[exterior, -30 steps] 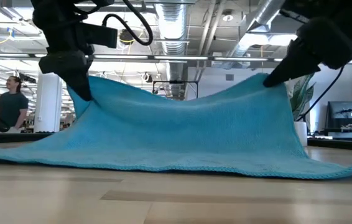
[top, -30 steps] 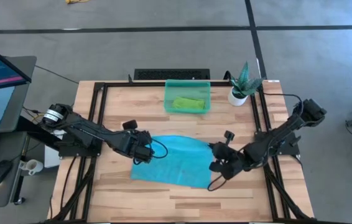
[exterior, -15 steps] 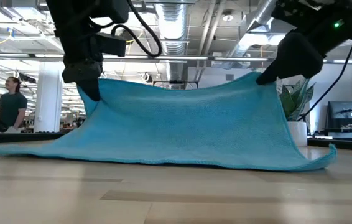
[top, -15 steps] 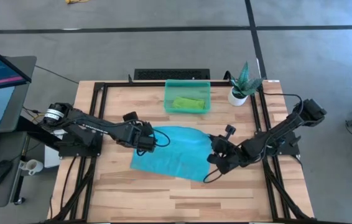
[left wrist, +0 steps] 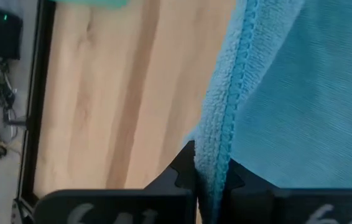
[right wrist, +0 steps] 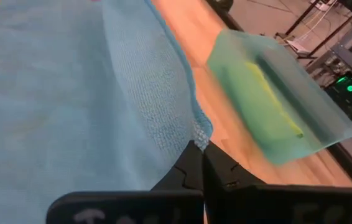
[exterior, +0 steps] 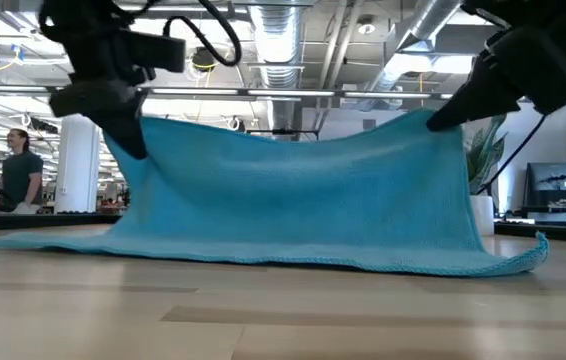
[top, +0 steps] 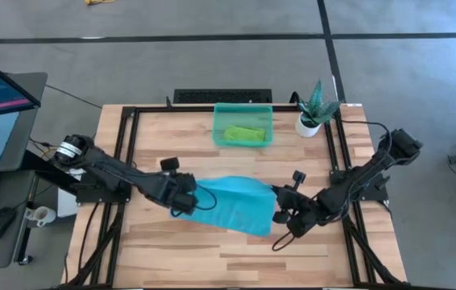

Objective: Roll microfiber towels into tight, uniform cylinder then place into a basket
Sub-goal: Fold the blue microfiber cloth

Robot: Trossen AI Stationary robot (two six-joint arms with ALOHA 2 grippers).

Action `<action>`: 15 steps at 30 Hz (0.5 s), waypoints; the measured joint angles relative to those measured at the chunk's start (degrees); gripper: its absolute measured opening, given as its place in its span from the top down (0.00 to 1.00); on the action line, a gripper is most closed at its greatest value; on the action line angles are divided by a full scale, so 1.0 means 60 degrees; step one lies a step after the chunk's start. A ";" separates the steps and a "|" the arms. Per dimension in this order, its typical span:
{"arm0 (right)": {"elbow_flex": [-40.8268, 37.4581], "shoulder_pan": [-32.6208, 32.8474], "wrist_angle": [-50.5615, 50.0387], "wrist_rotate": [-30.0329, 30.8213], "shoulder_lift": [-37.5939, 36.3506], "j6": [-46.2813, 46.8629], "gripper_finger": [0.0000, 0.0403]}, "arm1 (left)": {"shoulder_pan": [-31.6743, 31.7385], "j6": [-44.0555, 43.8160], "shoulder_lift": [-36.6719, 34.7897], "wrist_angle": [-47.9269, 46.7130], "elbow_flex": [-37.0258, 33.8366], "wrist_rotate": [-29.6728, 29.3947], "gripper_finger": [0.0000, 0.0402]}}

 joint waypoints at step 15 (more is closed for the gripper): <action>0.0000 -0.0247 -0.0059 0.0727 0.1405 0.0363 0.98 | 0.0901 0.1257 0.0000 0.0109 0.0001 -0.0944 1.00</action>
